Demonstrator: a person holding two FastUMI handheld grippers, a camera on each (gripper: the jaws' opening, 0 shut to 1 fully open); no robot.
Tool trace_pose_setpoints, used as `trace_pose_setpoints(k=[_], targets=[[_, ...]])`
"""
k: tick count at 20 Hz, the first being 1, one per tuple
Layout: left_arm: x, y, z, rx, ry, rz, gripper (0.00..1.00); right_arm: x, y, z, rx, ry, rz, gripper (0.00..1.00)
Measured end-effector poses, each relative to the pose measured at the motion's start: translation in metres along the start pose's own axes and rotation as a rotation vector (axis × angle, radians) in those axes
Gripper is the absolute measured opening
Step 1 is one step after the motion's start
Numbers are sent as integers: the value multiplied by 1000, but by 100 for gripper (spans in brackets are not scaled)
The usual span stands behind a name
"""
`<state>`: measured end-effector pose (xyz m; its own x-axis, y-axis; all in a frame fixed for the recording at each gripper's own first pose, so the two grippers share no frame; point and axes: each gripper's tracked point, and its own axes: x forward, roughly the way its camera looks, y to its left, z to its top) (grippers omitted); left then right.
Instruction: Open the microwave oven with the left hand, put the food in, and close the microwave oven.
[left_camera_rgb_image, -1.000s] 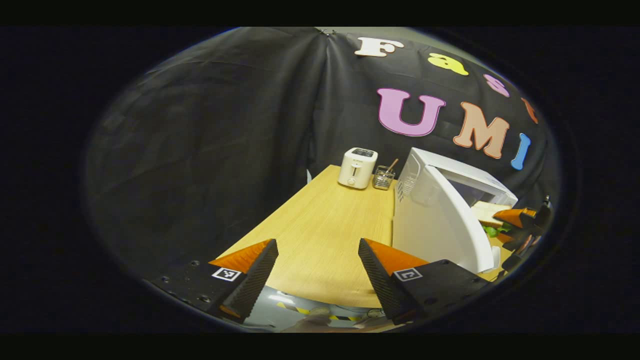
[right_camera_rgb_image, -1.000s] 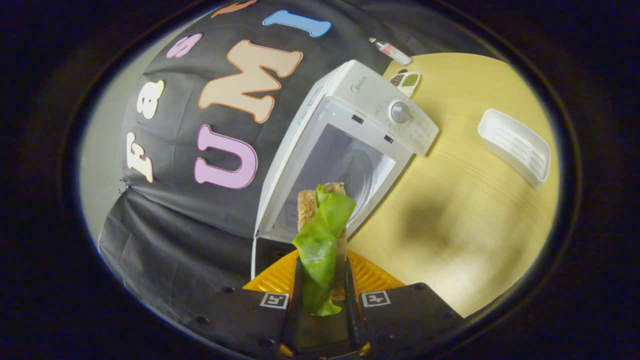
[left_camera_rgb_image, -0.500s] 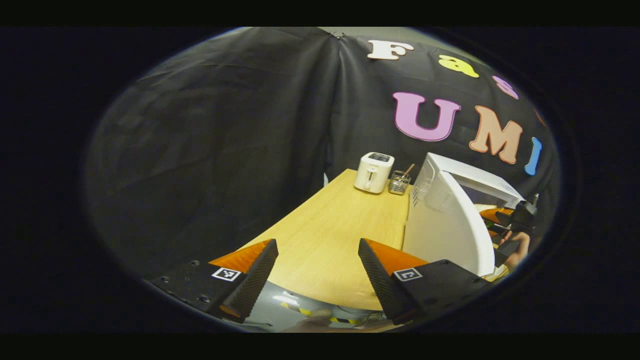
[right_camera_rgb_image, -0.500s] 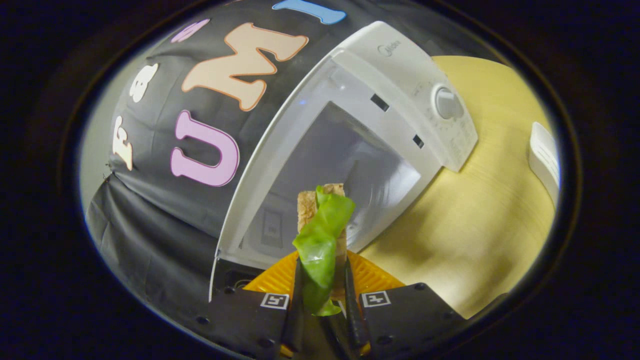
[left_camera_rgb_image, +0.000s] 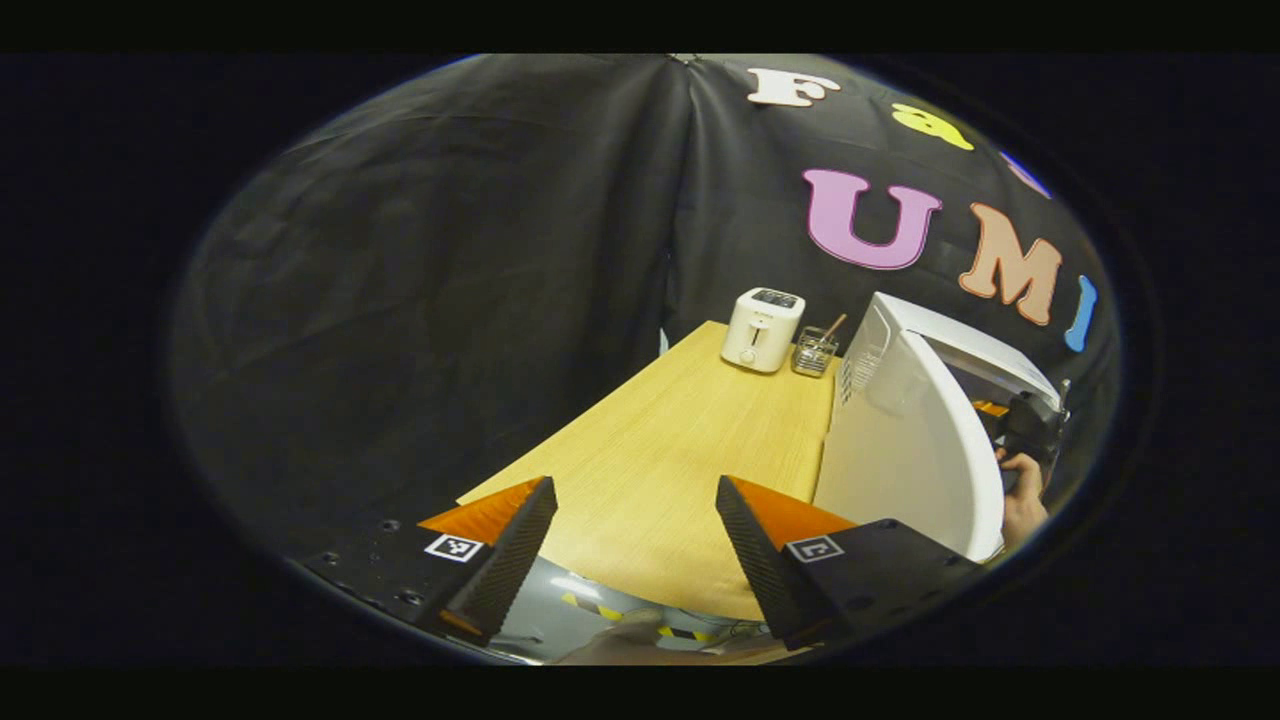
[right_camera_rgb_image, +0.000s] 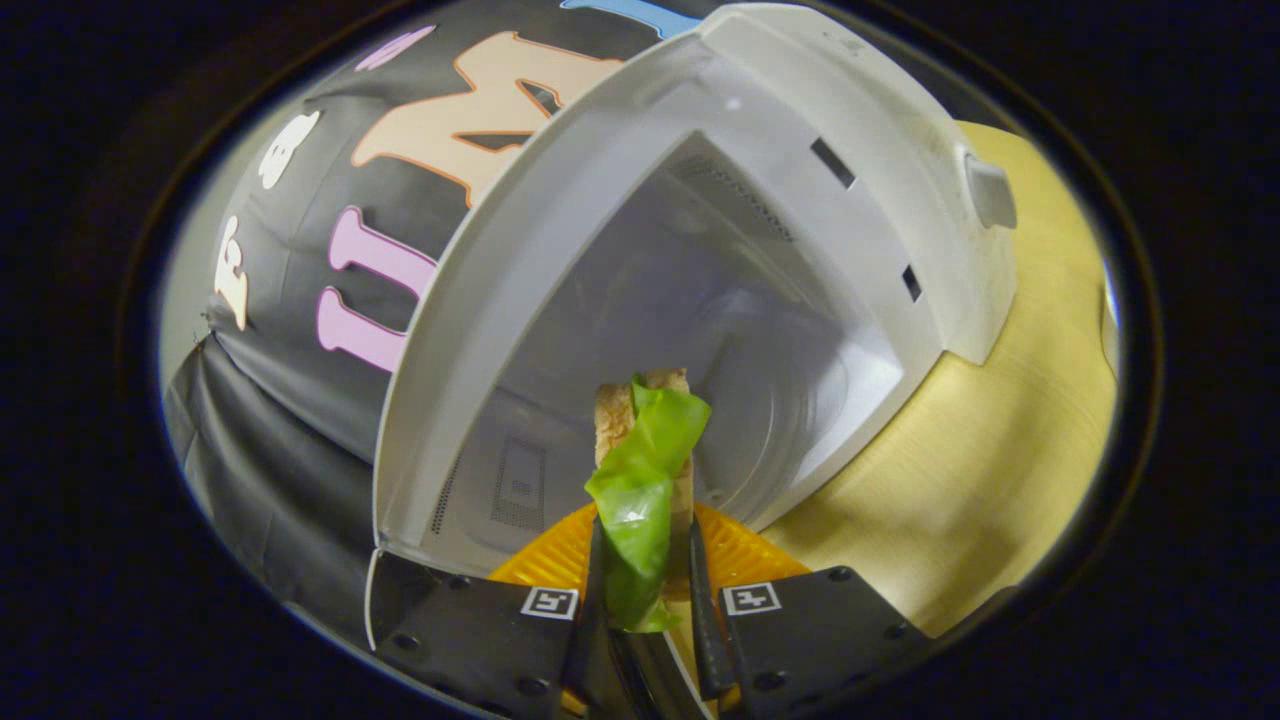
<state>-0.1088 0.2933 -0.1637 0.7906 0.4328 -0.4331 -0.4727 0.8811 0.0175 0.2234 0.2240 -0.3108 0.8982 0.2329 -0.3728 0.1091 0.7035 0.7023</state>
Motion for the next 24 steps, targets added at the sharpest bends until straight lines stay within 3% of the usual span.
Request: trace_pose_setpoints(k=[3, 5, 6, 10, 11, 12, 13, 15, 16, 19, 20, 21, 24], targets=[[4, 1, -1, 10, 11, -1, 94, 12, 6, 4, -35, -35, -16, 38], [6, 1, -4, 13, 26, -3, 94, 19, 5, 7, -71, -61, -38, 33], [8, 1, -6, 13, 36, -3, 94, 23, 4, 8, -89, -71, -49, 38], [10, 1, -6, 14, 44, -4, 95, 33, -6, 10, -210, -91, -107, 36], [10, 1, -4, 14, 40, -7, 94, 35, -6, 12, -229, -90, -113, 42], [9, 1, -4, 17, 39, -8, 94, 37, -12, 14, -250, -91, -146, 42], [9, 0, -5, 18, 38, -13, 94, 36, -18, 18, -285, -90, -181, 53], [11, -3, -5, 20, 46, -24, 94, 32, -28, 26, -366, -100, -242, 63], [12, -4, -8, 27, 54, -29, 90, 30, -32, 30, -411, -108, -261, 79], [14, -9, -4, 39, 47, -47, 94, 15, -33, 40, -522, -135, -287, 92], [14, -11, -3, 42, 42, -51, 94, 6, -31, 44, -551, -154, -291, 91], [14, -12, -2, 43, 36, -57, 94, -4, -30, 48, -576, -169, -290, 99], [16, -19, 0, 45, 25, -83, 94, -38, -25, 54, -648, -201, -278, 100]])
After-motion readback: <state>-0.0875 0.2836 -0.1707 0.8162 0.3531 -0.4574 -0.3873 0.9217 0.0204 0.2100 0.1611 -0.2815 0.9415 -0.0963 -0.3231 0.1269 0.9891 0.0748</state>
